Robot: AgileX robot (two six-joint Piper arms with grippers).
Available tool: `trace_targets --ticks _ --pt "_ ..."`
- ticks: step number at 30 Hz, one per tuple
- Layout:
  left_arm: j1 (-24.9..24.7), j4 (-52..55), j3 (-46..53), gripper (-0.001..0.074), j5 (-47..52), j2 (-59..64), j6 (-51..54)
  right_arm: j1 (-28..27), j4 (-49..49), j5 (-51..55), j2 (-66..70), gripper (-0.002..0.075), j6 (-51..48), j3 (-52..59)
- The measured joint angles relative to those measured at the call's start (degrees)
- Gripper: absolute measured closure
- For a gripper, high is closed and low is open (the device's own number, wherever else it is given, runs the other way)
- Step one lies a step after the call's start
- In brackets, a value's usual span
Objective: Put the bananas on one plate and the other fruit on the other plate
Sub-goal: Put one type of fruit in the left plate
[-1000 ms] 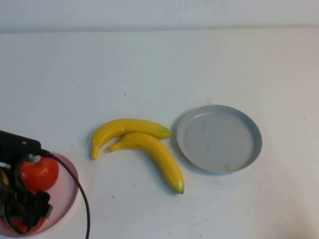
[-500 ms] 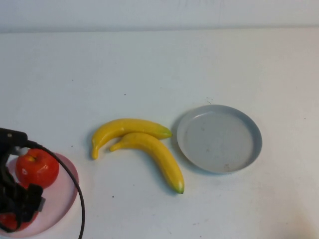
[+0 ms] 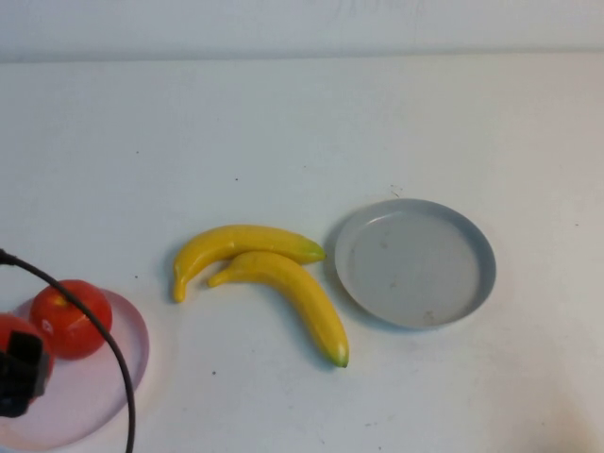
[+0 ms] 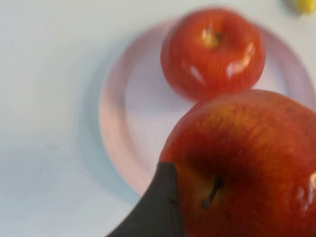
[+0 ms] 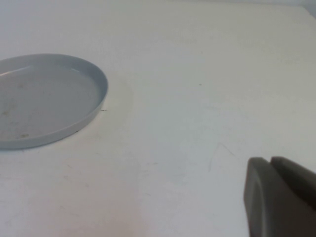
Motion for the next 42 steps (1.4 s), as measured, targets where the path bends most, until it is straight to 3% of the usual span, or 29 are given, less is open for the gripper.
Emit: trace_targets --ticks 8,28,42 --pt "0.0 -1.7 6.5 0.0066 -5.8 6.9 0.0 0.0 0.0 0.0 0.0 0.0743 0.0 0.0" --pt "0.0 1.1 6.3 0.0066 -16.6 20.8 0.0 0.0 0.0 0.0 0.0 0.0743 0.0 0.0" --pt "0.1 12.9 6.3 0.0065 -12.2 21.3 -9.6 0.0 0.0 0.0 0.0 0.0743 0.0 0.0"
